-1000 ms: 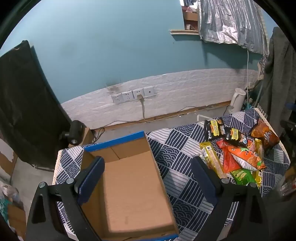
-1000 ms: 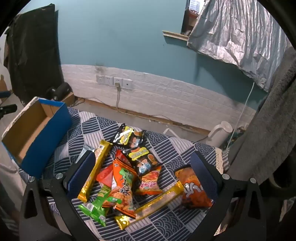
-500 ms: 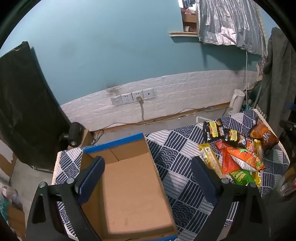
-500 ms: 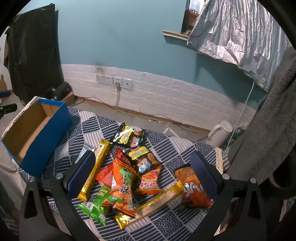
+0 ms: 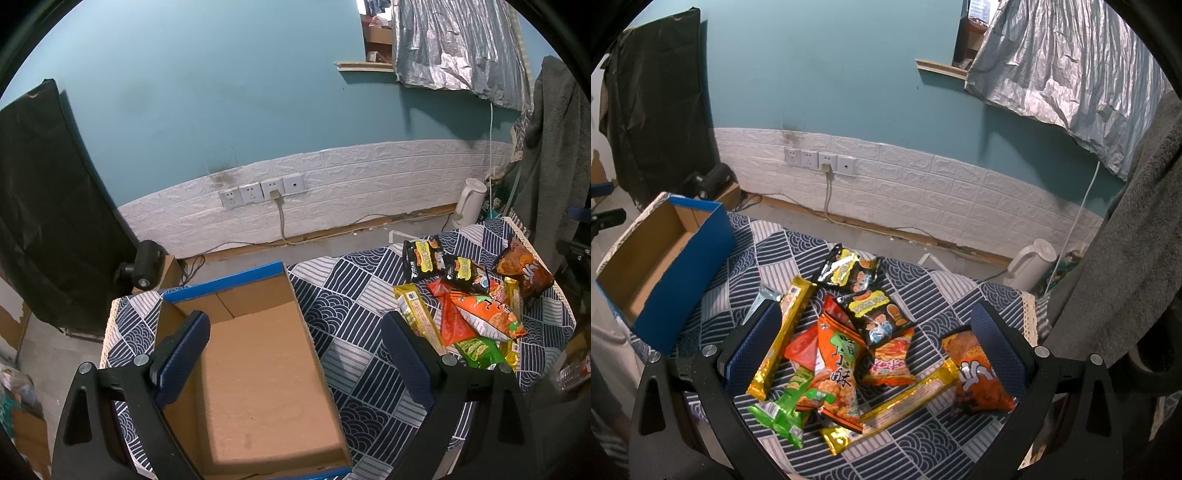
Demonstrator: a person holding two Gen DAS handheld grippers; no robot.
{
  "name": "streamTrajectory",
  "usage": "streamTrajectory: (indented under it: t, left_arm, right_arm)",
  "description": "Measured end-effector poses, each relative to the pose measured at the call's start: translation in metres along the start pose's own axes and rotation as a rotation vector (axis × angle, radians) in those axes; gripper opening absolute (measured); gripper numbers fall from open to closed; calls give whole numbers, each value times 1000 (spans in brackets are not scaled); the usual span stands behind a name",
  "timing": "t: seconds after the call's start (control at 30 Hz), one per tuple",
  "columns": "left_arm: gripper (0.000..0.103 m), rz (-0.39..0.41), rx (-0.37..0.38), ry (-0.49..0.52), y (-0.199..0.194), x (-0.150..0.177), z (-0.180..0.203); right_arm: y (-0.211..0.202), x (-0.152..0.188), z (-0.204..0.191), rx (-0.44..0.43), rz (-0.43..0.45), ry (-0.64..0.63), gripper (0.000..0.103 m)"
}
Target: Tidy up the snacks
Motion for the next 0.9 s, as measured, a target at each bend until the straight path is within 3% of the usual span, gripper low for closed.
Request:
streamTrajectory:
  t: [0.9]
  left_arm:
    - [95,-8,10,0,-4,3,6]
  right_arm:
    - [2,4,0,1,-2,1,101]
Point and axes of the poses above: each gripper's, at about its wrist camera, not at the fingertips, and y roughly the way its jaws point, z to its right, x to its underside, the point moved 10 cm from there along y, roughly the way its jaws point, and after that the axes turned 10 degrees about -x, right-handed, at the moved point
